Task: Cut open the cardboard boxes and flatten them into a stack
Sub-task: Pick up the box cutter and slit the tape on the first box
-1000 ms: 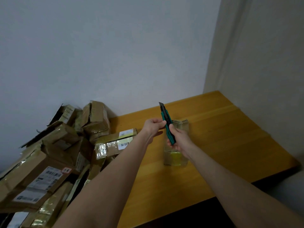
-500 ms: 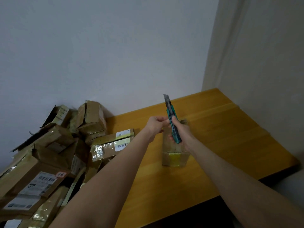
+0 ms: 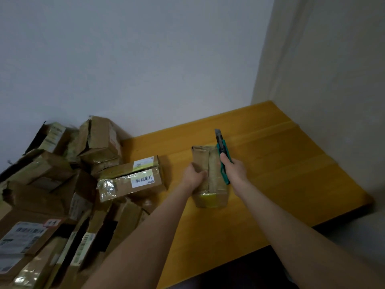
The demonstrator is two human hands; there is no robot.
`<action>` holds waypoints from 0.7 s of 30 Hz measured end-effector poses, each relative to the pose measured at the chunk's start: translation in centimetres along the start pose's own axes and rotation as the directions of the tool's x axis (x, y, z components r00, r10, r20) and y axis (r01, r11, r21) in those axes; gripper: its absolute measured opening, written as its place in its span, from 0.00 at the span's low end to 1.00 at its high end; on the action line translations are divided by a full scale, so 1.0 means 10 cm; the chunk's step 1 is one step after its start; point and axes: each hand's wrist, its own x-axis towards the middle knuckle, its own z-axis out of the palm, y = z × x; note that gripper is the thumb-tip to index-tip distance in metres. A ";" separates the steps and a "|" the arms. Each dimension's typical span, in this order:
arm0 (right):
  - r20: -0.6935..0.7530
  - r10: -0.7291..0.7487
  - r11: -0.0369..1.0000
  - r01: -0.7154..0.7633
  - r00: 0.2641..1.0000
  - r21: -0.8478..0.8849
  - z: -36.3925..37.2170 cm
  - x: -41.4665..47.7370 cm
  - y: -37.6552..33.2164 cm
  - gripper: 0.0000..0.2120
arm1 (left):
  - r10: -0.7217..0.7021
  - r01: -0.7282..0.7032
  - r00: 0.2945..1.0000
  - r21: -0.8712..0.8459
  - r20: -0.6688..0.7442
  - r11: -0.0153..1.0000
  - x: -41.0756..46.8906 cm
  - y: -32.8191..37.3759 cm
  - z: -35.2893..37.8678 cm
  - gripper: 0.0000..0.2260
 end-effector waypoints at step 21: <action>0.057 -0.055 0.997 0.052 0.997 0.055 0.43 -0.58 0.11 0.16 | 0.096 0.022 0.885 0.249 -0.455 0.968 -0.89 -0.56 -0.44 0.19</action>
